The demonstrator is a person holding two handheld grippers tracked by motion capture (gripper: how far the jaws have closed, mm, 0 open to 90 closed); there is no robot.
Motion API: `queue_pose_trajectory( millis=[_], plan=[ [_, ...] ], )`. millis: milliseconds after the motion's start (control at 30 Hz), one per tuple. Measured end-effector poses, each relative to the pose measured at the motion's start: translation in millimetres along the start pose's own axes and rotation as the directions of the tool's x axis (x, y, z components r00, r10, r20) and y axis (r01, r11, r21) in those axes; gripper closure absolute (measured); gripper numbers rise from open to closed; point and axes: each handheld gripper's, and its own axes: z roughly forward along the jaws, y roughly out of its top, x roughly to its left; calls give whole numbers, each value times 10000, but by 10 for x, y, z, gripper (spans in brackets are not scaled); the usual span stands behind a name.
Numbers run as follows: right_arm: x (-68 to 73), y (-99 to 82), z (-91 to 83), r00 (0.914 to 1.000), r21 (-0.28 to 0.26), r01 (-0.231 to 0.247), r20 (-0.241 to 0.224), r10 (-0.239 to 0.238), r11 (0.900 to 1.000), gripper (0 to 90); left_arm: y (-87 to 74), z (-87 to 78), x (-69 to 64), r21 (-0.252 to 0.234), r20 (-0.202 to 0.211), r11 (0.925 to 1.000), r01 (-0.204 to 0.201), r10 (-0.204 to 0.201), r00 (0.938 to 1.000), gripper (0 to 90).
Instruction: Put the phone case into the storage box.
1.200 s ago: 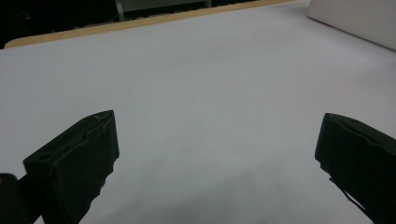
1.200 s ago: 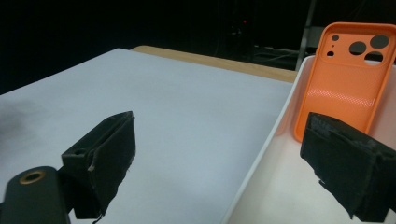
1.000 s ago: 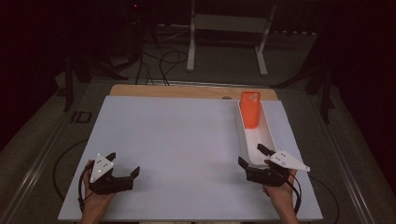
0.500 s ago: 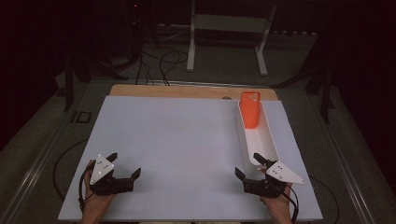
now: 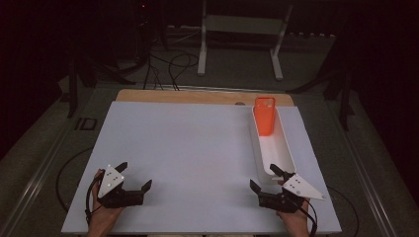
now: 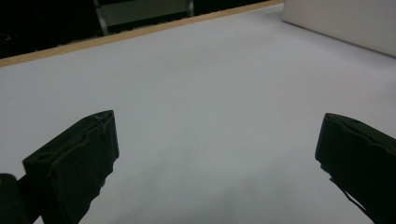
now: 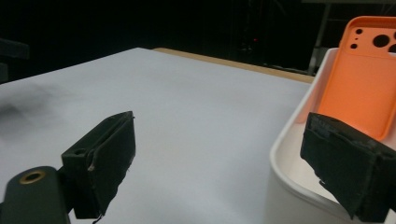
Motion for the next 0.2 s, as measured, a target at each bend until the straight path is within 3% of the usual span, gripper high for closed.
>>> queue_pose_trajectory(
  millis=[200],
  plan=[
    [-26, -7, 4, 10000, -21, -44, 59, 44, 10000, 103, -1, 5, -4, 45, -66, 10000, -41, 41, 10000, 3]
  ],
)
